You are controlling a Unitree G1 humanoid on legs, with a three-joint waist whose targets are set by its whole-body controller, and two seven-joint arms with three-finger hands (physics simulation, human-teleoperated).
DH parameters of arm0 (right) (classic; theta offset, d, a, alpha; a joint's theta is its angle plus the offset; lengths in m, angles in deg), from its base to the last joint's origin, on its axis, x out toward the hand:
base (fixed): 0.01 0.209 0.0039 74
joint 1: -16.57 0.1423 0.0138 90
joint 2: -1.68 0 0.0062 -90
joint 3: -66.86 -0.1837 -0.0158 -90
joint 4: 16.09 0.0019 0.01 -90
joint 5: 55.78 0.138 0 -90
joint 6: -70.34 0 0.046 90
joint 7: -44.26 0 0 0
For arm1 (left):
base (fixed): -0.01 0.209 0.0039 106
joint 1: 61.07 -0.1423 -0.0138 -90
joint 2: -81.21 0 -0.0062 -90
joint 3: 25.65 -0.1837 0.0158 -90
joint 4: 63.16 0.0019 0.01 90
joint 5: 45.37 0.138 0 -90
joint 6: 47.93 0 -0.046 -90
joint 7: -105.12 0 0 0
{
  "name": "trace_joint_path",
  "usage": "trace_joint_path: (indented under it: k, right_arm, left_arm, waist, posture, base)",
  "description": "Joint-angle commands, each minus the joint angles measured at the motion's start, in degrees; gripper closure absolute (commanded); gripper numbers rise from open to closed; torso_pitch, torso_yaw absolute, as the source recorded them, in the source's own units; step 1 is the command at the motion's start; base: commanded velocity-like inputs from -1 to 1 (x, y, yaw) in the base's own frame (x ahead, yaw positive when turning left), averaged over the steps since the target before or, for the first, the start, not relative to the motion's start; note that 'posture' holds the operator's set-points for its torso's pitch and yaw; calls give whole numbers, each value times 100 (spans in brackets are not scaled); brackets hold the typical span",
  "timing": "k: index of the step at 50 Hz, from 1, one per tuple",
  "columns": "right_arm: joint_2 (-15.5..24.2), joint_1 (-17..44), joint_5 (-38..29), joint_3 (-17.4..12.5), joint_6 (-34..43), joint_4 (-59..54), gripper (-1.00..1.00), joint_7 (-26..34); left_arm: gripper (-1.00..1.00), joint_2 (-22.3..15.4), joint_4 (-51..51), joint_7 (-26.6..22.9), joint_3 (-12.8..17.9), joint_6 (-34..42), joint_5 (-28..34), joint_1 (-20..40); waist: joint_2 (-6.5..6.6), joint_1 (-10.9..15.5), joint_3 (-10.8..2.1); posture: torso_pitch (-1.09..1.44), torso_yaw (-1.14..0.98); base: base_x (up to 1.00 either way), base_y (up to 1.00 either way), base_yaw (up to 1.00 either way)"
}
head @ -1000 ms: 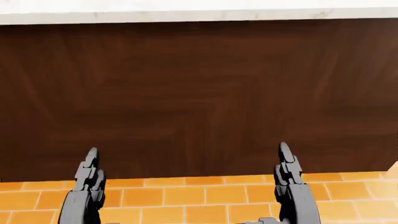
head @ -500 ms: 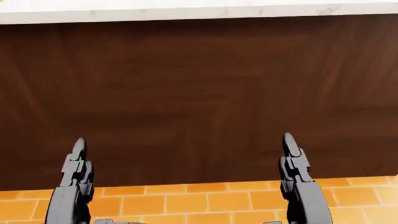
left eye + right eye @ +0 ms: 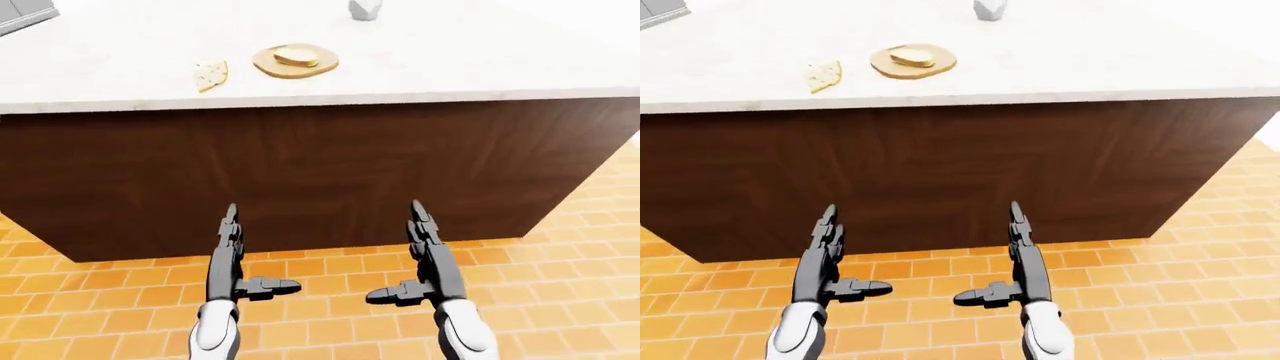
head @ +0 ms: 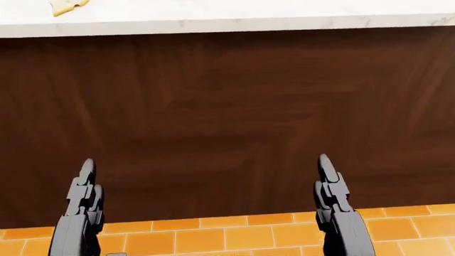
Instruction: Pick up the wedge of cheese and place it on the slice of bread to prepare a simple cheese on bread dish.
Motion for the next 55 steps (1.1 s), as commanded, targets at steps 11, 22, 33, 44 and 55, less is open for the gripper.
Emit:
trace_joint_path:
  k: [11,22,33,44,55]
  right_arm:
    - [20,43,-20,9,-110,228,-100,3]
    - [17,48,-20,24,-67,282,-100,27]
    - [18,39,-29,30,-113,223,-100,30]
    - [20,502,72,-221,310,298,-100,-181]
    - [565,2611,92,-575,2148,221,-100,73]
  left_arm:
    - [-100,0,-286,11,-14,-172,12,64]
    - [-100,15,-322,16,-73,-173,53,26]
    - [-100,11,-249,27,-60,-226,56,48]
    - [-100,-28,-162,129,-4,-2,118,427]
    - [-100,-511,-392,268,425,1912,-302,2371]
  waist:
    - [-197,-75,-176]
    - [519,38,-127]
    - [25,34,-39]
    - [216,139,-205]
    - [260,123,-97]
  posture:
    - [0,0]
    - [0,0]
    - [0,0]
    - [0,0]
    - [0,0]
  base:
    - [0,45,0]
    - [0,69,0]
    - [0,60,0]
    - [0,22,0]
    - [0,0,0]
